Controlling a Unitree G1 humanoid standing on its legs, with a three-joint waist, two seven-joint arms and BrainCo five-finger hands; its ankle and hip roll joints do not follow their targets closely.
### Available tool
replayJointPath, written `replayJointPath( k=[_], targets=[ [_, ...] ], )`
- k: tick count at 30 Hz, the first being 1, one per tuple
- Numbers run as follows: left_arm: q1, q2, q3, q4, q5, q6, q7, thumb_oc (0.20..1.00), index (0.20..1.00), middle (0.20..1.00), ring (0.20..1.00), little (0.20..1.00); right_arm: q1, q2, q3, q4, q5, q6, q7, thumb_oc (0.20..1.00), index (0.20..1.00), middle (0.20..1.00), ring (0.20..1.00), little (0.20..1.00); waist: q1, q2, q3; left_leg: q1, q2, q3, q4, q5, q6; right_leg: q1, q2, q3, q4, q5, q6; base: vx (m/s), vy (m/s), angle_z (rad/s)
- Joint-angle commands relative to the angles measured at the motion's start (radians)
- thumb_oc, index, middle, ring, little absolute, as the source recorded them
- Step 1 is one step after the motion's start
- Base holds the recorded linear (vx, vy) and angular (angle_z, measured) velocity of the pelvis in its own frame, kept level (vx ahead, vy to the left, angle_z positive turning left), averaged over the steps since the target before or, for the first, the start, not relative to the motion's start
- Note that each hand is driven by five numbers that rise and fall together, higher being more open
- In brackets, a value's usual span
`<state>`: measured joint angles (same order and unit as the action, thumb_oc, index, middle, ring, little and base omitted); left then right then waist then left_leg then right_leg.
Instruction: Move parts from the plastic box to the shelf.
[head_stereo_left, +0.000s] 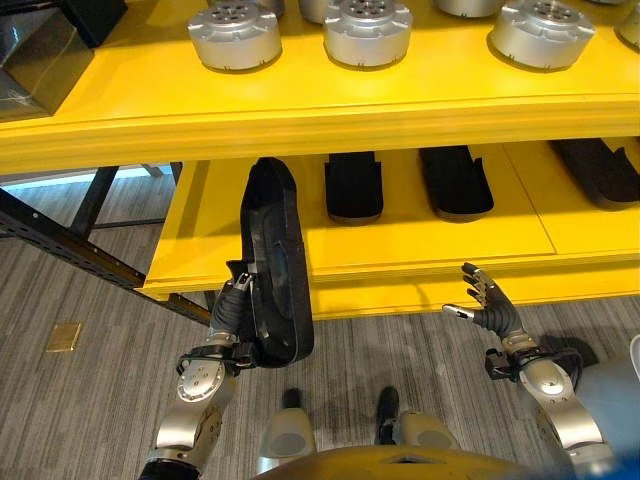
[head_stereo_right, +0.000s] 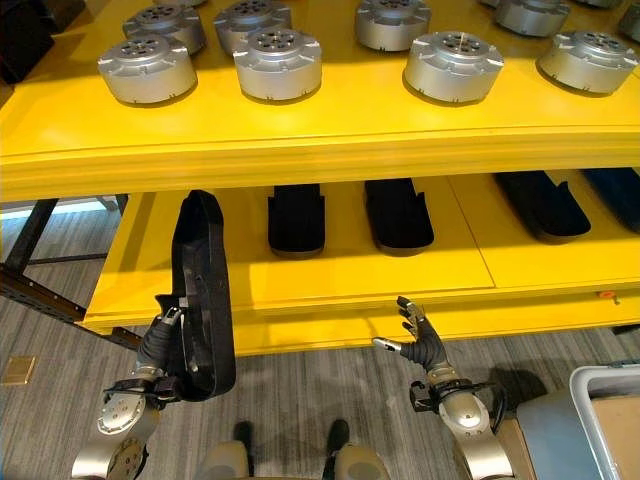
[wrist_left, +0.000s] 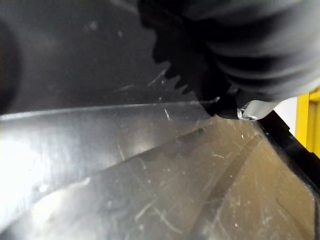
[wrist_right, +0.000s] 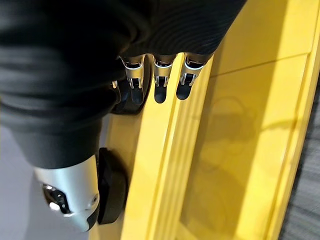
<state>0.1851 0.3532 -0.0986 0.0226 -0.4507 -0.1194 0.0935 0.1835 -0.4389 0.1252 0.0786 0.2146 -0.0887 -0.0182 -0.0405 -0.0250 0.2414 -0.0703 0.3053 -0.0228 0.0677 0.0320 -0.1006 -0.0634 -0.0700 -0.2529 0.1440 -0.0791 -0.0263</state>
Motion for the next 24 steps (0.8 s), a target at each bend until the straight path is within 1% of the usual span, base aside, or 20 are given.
replayJointPath(
  k=[1, 2, 3, 4, 6, 9, 10, 11, 14, 15, 16, 17, 18, 19, 20, 21, 22, 24],
  targets=[
    [-0.062, 0.014, 0.053, -0.1, -0.005, -0.072, 0.038, 0.2, 0.2, 0.2, 0.2, 0.2, -0.016, -0.026, -0.007, -0.041, 0.017, -0.044, -0.019, 1.0, 1.0, 1.0, 1.0, 1.0, -0.017, 0.039, -0.031, 0.057, 0.048, 0.078, -0.125, 0.131, -0.042, -0.065, -0.065, 0.094, 0.196, -0.107, 0.111, 0.03, 0.419, -0.11],
    [-0.091, 0.021, 0.049, -0.092, 0.001, -0.079, 0.051, 0.2, 0.2, 0.2, 0.2, 0.2, -0.023, -0.016, 0.0, -0.038, 0.019, -0.042, -0.024, 1.0, 1.0, 1.0, 1.0, 1.0, -0.017, 0.049, -0.028, 0.058, 0.043, 0.065, -0.124, 0.126, -0.047, -0.084, -0.075, 0.104, 0.221, -0.105, 0.117, 0.02, 0.538, -0.15],
    [-0.141, 0.024, 0.044, -0.08, 0.011, -0.087, 0.068, 0.2, 0.2, 0.2, 0.2, 0.2, -0.025, -0.011, -0.003, -0.045, 0.024, -0.04, -0.022, 1.0, 1.0, 1.0, 1.0, 1.0, -0.02, 0.061, -0.022, 0.035, 0.004, 0.057, -0.089, 0.082, -0.037, -0.089, -0.118, 0.112, 0.225, -0.095, 0.139, 0.0, 0.357, -0.15],
    [-0.143, 0.024, 0.043, -0.079, 0.011, -0.088, 0.068, 0.2, 0.2, 0.2, 0.2, 0.2, -0.025, -0.011, -0.004, -0.045, 0.024, -0.04, -0.022, 1.0, 1.0, 1.0, 1.0, 1.0, -0.021, 0.06, -0.021, 0.033, 0.002, 0.056, -0.084, 0.08, -0.036, -0.088, -0.12, 0.112, 0.225, -0.095, 0.14, -0.01, 0.327, -0.13],
    [-0.189, 0.04, 0.037, -0.066, 0.027, -0.098, 0.087, 0.2, 0.2, 0.2, 0.2, 0.2, -0.021, -0.002, -0.006, -0.052, 0.022, -0.038, -0.027, 1.0, 1.0, 1.0, 1.0, 1.0, -0.031, 0.052, -0.006, -0.004, -0.03, 0.065, 0.007, 0.034, -0.036, -0.09, -0.153, 0.118, 0.218, -0.075, 0.152, -0.03, 0.223, 0.29],
    [-0.276, 0.068, 0.03, -0.035, 0.036, -0.117, 0.128, 0.2, 0.2, 0.2, 0.2, 0.2, -0.023, 0.004, -0.004, -0.054, 0.034, -0.037, -0.025, 1.0, 1.0, 1.0, 1.0, 1.0, -0.041, 0.038, 0.013, -0.056, -0.067, 0.088, 0.111, -0.03, -0.039, -0.083, -0.191, 0.128, 0.173, -0.04, 0.173, -0.04, 0.254, 0.16],
    [-0.31, 0.08, 0.026, -0.016, 0.029, -0.124, 0.141, 0.2, 0.2, 0.2, 0.2, 0.2, -0.03, 0.005, 0.002, -0.055, 0.037, -0.037, -0.024, 1.0, 1.0, 1.0, 1.0, 1.0, -0.045, 0.035, 0.02, -0.083, -0.074, 0.091, 0.152, -0.048, -0.04, -0.094, -0.2, 0.132, 0.171, -0.033, 0.176, -0.08, 0.253, -0.12],
    [-0.361, 0.1, 0.028, 0.015, 0.055, -0.122, 0.176, 0.2, 0.2, 0.2, 0.2, 0.2, -0.035, 0.004, 0.009, -0.052, 0.04, -0.038, -0.024, 1.0, 1.0, 1.0, 1.0, 1.0, -0.053, 0.031, 0.028, -0.106, -0.079, 0.099, 0.185, -0.07, -0.043, -0.104, -0.209, 0.142, 0.165, -0.022, 0.182, -0.09, 0.214, -0.09],
    [-0.46, 0.135, 0.038, 0.065, 0.04, -0.129, 0.24, 0.2, 0.2, 0.2, 0.2, 0.2, -0.06, -0.001, 0.033, -0.051, 0.035, -0.035, -0.028, 1.0, 1.0, 1.0, 1.0, 1.0, -0.065, 0.02, 0.052, -0.16, -0.077, 0.109, 0.249, -0.101, -0.036, -0.156, -0.209, 0.177, 0.168, -0.004, 0.189, -0.12, 0.17, -0.08],
    [-0.522, 0.156, 0.038, 0.093, 0.035, -0.13, 0.28, 0.2, 0.2, 0.2, 0.2, 0.2, -0.067, -0.002, 0.049, -0.045, 0.037, -0.026, -0.027, 1.0, 1.0, 1.0, 1.0, 1.0, -0.067, 0.011, 0.065, -0.19, -0.072, 0.116, 0.285, -0.108, -0.037, -0.176, -0.211, 0.178, 0.172, -0.001, 0.189, -0.08, 0.09, -0.26],
    [-0.524, 0.157, 0.038, 0.095, 0.035, -0.131, 0.28, 0.2, 0.2, 0.2, 0.2, 0.2, -0.068, -0.001, 0.049, -0.045, 0.037, -0.026, -0.027, 1.0, 1.0, 1.0, 1.0, 1.0, -0.067, 0.011, 0.065, -0.193, -0.072, 0.115, 0.288, -0.11, -0.037, -0.178, -0.211, 0.178, 0.173, -0.001, 0.189, -0.07, 0.061, -0.29],
    [-0.572, 0.188, 0.039, 0.123, 0.048, -0.128, 0.297, 0.2, 0.2, 0.2, 0.2, 0.2, -0.075, -0.005, 0.059, -0.042, 0.038, -0.021, -0.024, 1.0, 1.0, 1.0, 1.0, 1.0, -0.07, 0.006, 0.072, -0.205, -0.071, 0.117, 0.3, -0.118, -0.037, -0.183, -0.212, 0.176, 0.173, 0.001, 0.192, -0.02, 0.024, -0.2],
    [-0.597, 0.201, 0.039, 0.135, 0.043, -0.133, 0.306, 0.2, 0.2, 0.2, 0.2, 0.2, -0.078, -0.007, 0.064, -0.041, 0.038, -0.019, -0.021, 1.0, 1.0, 1.0, 1.0, 1.0, -0.071, 0.002, 0.073, -0.212, -0.069, 0.115, 0.307, -0.122, -0.037, -0.188, -0.212, 0.176, 0.173, 0.001, 0.193, -0.01, 0.023, -0.14],
    [-0.597, 0.201, 0.039, 0.135, 0.043, -0.133, 0.306, 0.2, 0.2, 0.2, 0.2, 0.2, -0.078, -0.007, 0.064, -0.041, 0.038, -0.019, -0.021, 1.0, 1.0, 1.0, 1.0, 1.0, -0.071, 0.002, 0.073, -0.212, -0.069, 0.115, 0.307, -0.122, -0.037, -0.188, -0.212, 0.176, 0.173, 0.001, 0.193, -0.02, 0.016, -0.08],
    [-0.684, 0.234, 0.012, 0.185, -0.021, -0.149, 0.31, 0.2, 0.2, 0.2, 0.2, 0.2, -0.084, -0.016, 0.073, -0.038, 0.042, -0.013, -0.017, 1.0, 1.0, 1.0, 1.0, 1.0, -0.079, -0.004, 0.08, -0.239, -0.064, 0.115, 0.322, -0.122, -0.042, -0.201, -0.213, 0.171, 0.18, -0.002, 0.194, -0.05, 0.002, -0.09],
    [-0.77, 0.278, -0.016, 0.237, -0.044, -0.148, 0.321, 0.2, 0.2, 0.2, 0.2, 0.2, -0.086, -0.023, 0.079, -0.037, 0.054, -0.012, -0.015, 1.0, 1.0, 1.0, 1.0, 1.0, -0.086, -0.007, 0.089, -0.27, -0.059, 0.111, 0.339, -0.119, -0.048, -0.219, -0.211, 0.165, 0.19, -0.004, 0.194, -0.05, 0.002, 0.03],
    [-0.773, 0.279, -0.017, 0.239, -0.045, -0.149, 0.321, 0.2, 0.2, 0.2, 0.2, 0.2, -0.087, -0.022, 0.078, -0.036, 0.054, -0.012, -0.015, 1.0, 1.0, 1.0, 1.0, 1.0, -0.086, -0.007, 0.088, -0.273, -0.059, 0.11, 0.341, -0.12, -0.048, -0.221, -0.211, 0.163, 0.191, -0.004, 0.194, -0.04, -0.011, 0.1],
    [-0.842, 0.304, -0.045, 0.304, -0.101, -0.15, 0.321, 0.2, 0.2, 0.2, 0.2, 0.2, -0.081, -0.026, 0.084, -0.039, 0.06, -0.008, -0.009, 1.0, 1.0, 1.0, 1.0, 1.0, -0.093, -0.006, 0.094, -0.296, -0.054, 0.103, 0.347, -0.117, -0.05, -0.241, -0.205, 0.158, 0.205, -0.006, 0.193, -0.02, -0.011, 0.09]
  ],
)
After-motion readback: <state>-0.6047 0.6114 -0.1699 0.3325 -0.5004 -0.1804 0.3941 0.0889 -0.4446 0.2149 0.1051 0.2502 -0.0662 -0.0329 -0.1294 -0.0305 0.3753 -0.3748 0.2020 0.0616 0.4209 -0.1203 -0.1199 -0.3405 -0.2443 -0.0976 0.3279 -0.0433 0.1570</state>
